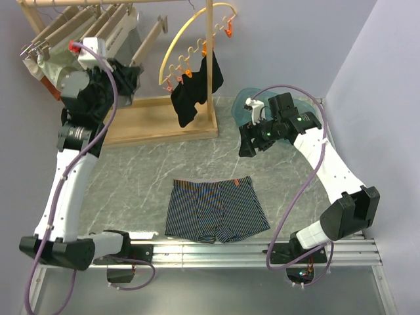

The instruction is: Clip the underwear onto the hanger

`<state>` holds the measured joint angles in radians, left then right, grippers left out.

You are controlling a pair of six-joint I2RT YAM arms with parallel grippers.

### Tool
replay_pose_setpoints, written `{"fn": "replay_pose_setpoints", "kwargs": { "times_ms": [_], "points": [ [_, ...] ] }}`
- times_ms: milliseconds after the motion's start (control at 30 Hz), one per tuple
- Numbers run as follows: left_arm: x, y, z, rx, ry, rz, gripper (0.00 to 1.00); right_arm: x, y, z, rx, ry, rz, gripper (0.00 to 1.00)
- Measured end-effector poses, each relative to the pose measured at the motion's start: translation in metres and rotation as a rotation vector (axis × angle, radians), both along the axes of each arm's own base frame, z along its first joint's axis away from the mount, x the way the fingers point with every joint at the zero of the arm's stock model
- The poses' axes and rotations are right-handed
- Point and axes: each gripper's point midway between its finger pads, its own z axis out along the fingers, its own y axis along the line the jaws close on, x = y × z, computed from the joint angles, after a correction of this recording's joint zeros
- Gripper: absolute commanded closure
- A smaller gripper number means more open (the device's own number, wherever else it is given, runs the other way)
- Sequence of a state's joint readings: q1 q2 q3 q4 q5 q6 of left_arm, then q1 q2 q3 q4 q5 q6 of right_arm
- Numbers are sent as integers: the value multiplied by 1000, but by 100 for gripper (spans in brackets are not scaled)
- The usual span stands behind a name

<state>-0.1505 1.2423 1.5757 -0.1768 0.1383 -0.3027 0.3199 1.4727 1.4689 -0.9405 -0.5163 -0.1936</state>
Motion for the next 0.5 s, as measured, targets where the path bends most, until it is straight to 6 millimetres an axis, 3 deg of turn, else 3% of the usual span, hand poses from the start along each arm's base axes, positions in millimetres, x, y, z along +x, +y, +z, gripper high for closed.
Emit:
{"fn": "replay_pose_setpoints", "kwargs": {
  "times_ms": [133,233,300,500],
  "points": [
    [-20,14,-39,32,78,36,100,9,-4,12,-22,-66,1,20],
    [-49,25,-58,52,103,68,100,11,-6,25,-23,-133,5,20],
    [-76,33,-53,58,77,93,100,10,-7,41,-6,-202,11,19],
    [-161,52,-1,24,-121,147,100,5,-6,94,60,-408,38,20]
  ]
}}
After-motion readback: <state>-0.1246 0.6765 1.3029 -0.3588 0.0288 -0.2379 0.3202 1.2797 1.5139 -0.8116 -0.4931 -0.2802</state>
